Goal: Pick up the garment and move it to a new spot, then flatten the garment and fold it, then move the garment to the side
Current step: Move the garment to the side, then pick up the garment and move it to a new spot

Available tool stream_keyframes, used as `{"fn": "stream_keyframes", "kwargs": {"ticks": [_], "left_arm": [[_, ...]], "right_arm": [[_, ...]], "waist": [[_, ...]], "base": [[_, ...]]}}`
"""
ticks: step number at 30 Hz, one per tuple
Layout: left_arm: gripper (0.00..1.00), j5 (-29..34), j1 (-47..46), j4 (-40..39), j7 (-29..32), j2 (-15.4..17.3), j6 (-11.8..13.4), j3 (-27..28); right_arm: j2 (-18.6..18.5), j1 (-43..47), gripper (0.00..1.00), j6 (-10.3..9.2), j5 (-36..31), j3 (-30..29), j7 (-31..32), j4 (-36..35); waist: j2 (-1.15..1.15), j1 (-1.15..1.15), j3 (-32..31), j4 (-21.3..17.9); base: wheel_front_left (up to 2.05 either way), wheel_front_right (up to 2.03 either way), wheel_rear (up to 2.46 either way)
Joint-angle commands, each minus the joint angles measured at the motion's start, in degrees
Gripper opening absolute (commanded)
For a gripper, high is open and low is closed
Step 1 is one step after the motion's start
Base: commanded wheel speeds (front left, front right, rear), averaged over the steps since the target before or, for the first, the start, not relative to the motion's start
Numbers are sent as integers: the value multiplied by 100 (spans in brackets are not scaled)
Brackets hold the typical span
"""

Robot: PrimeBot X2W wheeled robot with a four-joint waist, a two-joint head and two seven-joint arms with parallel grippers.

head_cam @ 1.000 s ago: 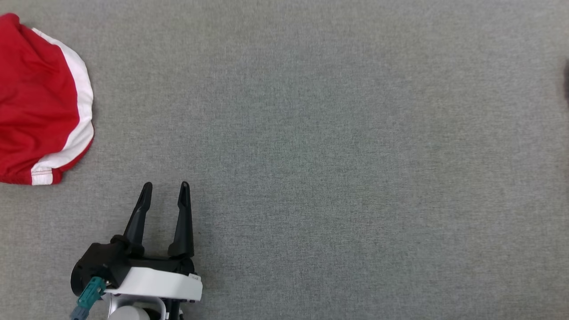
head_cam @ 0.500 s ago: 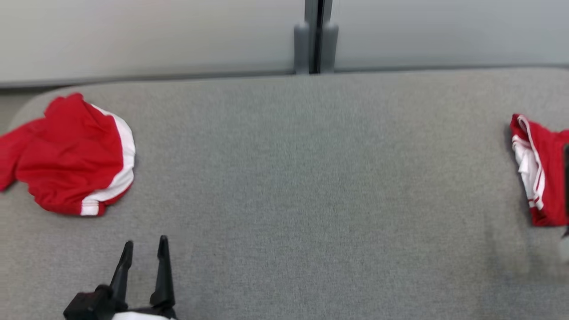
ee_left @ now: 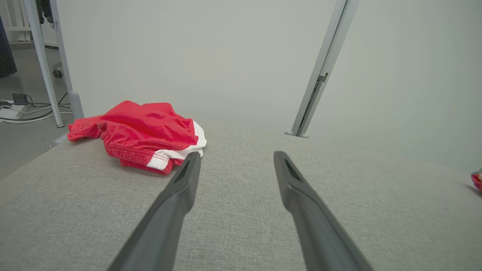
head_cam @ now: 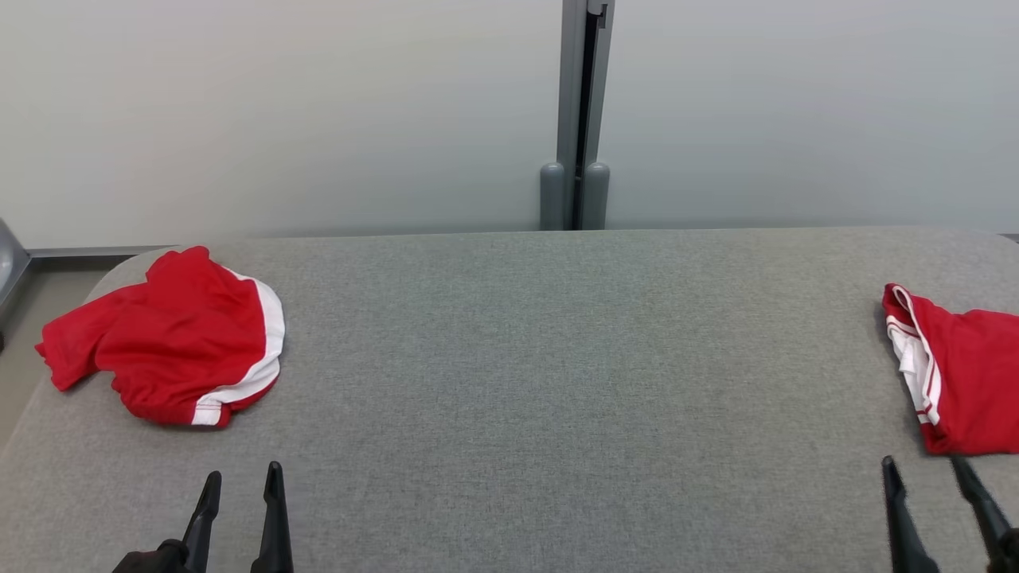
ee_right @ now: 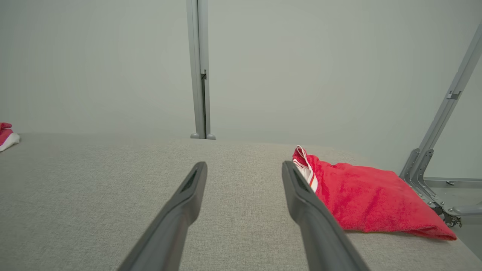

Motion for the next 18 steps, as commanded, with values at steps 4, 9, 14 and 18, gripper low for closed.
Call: {"fn": "stream_keyframes", "kwargs": {"ticks": [4, 9, 14, 18], "left_arm": [[100, 19, 49, 60, -6, 22, -47, 47], [100, 53, -20, 108, -7, 22, -90, 1], [100, -19, -96, 85, -7, 23, -36, -71], [100, -72, -86, 62, -7, 22, 30, -72]], "right_arm": [[33, 12, 100, -1, -42, 61, -1, 40], [-5, -22, 100, -1, -69, 113, -1, 60], [-21, -38, 100, -1, -83, 120, -1, -39], [22, -14, 100, -1, -67, 104, -1, -83]], "waist": [[0, 0, -7, -65], [0, 0, 15, -4], [0, 0, 61, 301], [0, 0, 70, 661]], "base": [[0, 0, 0], [0, 0, 0], [0, 0, 0], [0, 0, 0]]}}
